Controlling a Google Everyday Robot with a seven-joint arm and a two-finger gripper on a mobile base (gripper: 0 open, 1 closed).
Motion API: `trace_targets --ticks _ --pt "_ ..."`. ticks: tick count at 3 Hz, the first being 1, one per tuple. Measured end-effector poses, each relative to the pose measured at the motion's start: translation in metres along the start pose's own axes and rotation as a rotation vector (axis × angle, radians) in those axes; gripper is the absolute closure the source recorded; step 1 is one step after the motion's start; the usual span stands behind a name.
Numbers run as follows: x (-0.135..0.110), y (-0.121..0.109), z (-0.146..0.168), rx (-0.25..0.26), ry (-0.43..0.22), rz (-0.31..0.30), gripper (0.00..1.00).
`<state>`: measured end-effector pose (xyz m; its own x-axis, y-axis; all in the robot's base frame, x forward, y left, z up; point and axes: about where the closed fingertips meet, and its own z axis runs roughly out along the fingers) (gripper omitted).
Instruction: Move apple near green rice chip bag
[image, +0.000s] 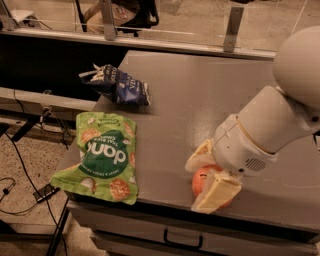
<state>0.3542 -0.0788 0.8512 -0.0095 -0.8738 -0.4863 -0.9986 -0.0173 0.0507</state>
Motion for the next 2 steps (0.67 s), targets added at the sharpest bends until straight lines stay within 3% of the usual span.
trace_targets --ticks 1,2 --pt "-0.002 -0.001 0.000 0.009 -0.012 -0.006 0.88" --pt "-0.002 -0.012 -0.011 0.028 -0.049 0.017 1.00"
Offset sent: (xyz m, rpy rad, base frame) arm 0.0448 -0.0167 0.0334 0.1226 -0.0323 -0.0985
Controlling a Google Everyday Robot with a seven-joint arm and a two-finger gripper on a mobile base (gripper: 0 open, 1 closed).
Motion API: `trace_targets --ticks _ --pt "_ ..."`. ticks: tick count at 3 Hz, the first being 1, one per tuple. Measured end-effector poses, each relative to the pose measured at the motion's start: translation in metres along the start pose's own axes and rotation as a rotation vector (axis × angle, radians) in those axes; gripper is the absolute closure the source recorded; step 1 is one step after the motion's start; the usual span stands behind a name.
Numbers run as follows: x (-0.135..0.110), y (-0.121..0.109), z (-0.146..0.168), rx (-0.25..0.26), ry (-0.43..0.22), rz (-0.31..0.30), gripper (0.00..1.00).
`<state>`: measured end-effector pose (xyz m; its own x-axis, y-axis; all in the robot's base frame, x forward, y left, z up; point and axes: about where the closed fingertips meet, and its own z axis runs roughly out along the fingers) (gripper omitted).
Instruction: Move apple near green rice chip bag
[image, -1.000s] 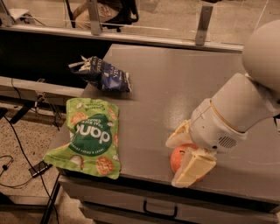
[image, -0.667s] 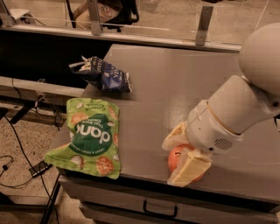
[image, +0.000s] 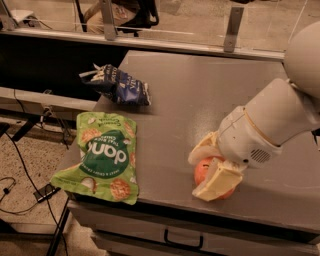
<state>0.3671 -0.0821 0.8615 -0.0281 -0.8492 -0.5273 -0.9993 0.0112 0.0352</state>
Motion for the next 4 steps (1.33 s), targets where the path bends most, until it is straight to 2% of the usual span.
trace_targets --ticks 1,2,3,4 --pt "-0.008 -0.024 -0.018 0.037 -0.086 0.035 1.00" --pt "-0.029 -0.041 -0.018 0.039 -0.180 0.041 1.00" --pt "-0.057 -0.045 -0.007 0.033 -0.291 0.040 1.00" --pt "-0.092 -0.040 0.009 0.024 -0.377 -0.004 1.00"
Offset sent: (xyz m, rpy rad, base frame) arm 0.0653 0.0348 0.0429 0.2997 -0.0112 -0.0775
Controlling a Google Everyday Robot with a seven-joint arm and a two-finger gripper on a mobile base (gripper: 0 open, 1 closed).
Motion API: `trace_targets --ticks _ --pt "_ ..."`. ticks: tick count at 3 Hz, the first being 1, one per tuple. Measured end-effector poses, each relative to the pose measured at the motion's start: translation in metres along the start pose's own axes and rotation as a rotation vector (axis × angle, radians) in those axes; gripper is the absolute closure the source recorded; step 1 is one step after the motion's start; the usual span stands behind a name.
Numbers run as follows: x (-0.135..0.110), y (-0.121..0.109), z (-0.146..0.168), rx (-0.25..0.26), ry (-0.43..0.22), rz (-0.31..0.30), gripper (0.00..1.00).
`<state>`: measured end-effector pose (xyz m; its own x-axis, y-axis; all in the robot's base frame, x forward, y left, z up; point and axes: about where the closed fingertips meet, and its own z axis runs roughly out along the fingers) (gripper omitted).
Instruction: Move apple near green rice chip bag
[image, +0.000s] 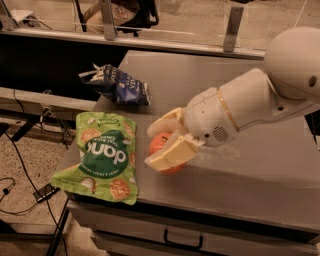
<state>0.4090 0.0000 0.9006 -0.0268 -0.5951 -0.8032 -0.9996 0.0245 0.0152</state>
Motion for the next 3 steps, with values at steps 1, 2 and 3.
trace_targets --ticks 1,2,3 --pt "-0.014 0.010 0.022 0.009 -0.056 -0.060 0.84" --pt "-0.009 0.019 0.042 0.027 -0.109 -0.129 0.61" --pt "-0.004 0.025 0.056 0.025 -0.139 -0.181 0.36"
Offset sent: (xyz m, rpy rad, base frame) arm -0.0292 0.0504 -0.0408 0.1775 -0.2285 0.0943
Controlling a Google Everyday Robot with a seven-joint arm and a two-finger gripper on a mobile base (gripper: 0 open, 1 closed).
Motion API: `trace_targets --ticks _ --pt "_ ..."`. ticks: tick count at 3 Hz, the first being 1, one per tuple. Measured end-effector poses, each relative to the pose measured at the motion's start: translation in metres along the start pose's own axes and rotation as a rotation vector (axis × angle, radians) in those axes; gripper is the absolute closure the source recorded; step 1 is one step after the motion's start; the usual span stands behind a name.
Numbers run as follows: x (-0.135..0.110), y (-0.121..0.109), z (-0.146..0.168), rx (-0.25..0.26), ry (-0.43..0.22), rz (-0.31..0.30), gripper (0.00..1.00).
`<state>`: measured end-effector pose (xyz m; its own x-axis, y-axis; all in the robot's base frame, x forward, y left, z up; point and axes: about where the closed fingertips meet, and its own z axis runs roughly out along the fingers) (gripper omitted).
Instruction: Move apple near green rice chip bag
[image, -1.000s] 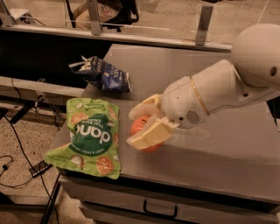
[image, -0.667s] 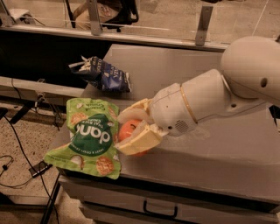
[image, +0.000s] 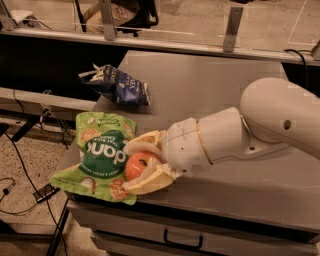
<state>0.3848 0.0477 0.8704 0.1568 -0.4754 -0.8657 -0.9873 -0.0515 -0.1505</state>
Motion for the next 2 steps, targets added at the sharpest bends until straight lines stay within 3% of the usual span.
trace_targets --ticks 1,2 --pt "0.0029 0.0026 0.0029 0.016 -0.029 -0.031 0.14" --pt "0.0044 0.0036 0.0032 0.026 -0.034 -0.062 0.00"
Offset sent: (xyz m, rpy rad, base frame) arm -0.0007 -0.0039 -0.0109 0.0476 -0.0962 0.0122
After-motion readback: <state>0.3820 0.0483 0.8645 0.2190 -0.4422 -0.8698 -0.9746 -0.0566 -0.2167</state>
